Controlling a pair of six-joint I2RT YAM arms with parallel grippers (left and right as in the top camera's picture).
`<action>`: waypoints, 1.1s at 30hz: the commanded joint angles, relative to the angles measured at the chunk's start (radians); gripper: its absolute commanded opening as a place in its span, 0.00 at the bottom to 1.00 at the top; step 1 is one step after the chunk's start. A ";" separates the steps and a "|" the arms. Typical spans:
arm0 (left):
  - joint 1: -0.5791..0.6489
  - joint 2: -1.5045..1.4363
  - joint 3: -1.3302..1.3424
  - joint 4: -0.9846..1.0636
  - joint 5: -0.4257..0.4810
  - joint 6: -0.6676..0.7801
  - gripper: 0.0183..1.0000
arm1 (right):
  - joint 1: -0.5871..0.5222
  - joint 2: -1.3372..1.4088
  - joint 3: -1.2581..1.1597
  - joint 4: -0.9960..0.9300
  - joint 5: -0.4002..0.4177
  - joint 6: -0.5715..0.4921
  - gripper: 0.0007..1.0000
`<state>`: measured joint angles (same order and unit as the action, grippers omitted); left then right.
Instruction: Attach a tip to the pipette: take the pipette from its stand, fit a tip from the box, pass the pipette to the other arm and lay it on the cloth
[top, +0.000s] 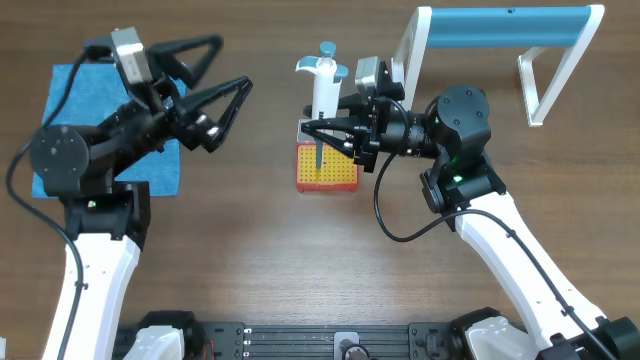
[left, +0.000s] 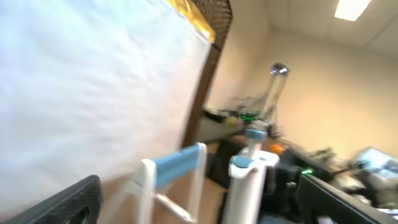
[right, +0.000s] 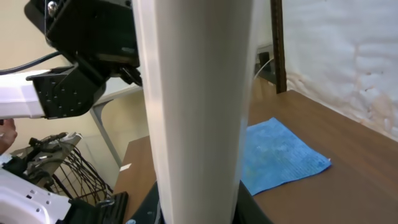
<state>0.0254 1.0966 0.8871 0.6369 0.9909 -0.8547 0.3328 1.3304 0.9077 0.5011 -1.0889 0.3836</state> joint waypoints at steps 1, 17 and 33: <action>-0.020 0.010 0.016 0.058 0.224 -0.229 1.00 | 0.008 -0.012 0.013 0.017 -0.050 0.024 0.08; -0.251 0.147 0.016 0.109 0.193 -0.104 1.00 | 0.110 -0.012 0.013 0.113 -0.058 0.278 0.08; -0.248 0.147 0.016 0.149 0.138 -0.097 0.33 | 0.110 -0.011 0.013 0.076 -0.075 0.279 0.08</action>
<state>-0.2241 1.2400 0.8871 0.7811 1.1446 -0.9611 0.4362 1.3296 0.9081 0.5751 -1.1553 0.6521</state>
